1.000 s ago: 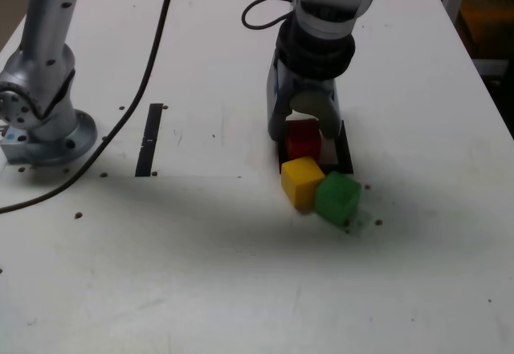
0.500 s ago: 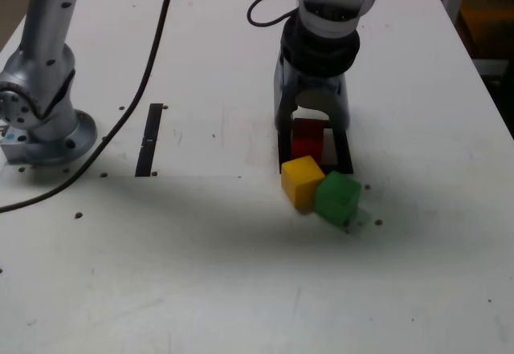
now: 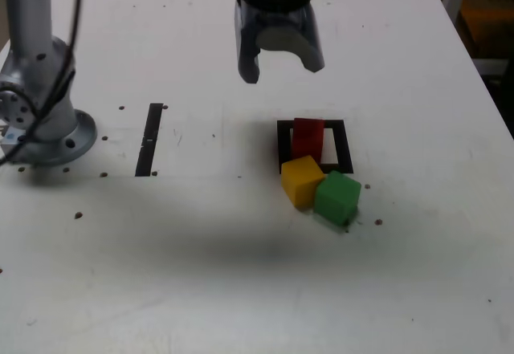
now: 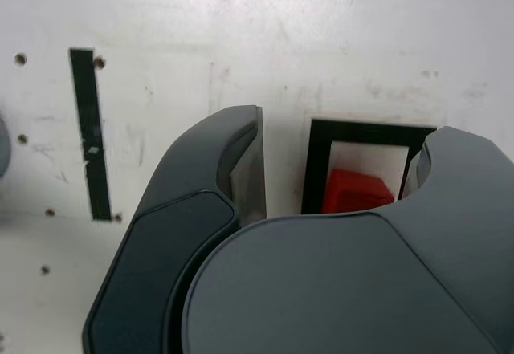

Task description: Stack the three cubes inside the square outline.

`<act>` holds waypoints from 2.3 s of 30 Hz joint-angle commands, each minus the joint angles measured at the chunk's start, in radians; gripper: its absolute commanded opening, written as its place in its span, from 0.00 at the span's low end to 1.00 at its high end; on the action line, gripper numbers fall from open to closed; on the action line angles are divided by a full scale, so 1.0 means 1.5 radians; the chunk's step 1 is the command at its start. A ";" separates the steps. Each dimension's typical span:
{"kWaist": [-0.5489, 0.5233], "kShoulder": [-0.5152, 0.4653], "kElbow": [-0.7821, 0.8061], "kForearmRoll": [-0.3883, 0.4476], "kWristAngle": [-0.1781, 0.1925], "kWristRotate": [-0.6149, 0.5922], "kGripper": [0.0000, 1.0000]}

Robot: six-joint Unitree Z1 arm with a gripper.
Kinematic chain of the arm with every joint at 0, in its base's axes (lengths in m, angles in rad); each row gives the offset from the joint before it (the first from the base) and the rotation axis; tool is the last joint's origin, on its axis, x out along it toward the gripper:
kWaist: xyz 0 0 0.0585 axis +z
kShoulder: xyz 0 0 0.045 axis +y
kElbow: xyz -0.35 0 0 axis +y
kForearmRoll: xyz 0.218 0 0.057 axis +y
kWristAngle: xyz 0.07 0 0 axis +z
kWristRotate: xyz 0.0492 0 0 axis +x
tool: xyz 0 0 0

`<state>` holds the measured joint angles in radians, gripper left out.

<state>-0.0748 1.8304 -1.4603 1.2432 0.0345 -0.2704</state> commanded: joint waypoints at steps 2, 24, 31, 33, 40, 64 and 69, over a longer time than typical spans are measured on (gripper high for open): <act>-0.025 -0.006 -0.010 0.002 -0.015 -0.013 0.73; -0.119 0.086 -0.021 -0.027 -0.100 -0.065 0.73; -0.123 0.113 -0.020 -0.033 -0.113 -0.067 0.73; -0.123 0.124 -0.023 -0.036 -0.117 -0.068 0.73; -0.123 0.148 -0.031 -0.040 -0.128 -0.068 0.73; -0.132 0.165 -0.020 -0.059 -0.147 -0.069 0.71; -0.141 0.164 -0.022 -0.067 -0.152 -0.069 0.71</act>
<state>-0.2836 2.0762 -1.4891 1.1426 -0.1919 -0.3739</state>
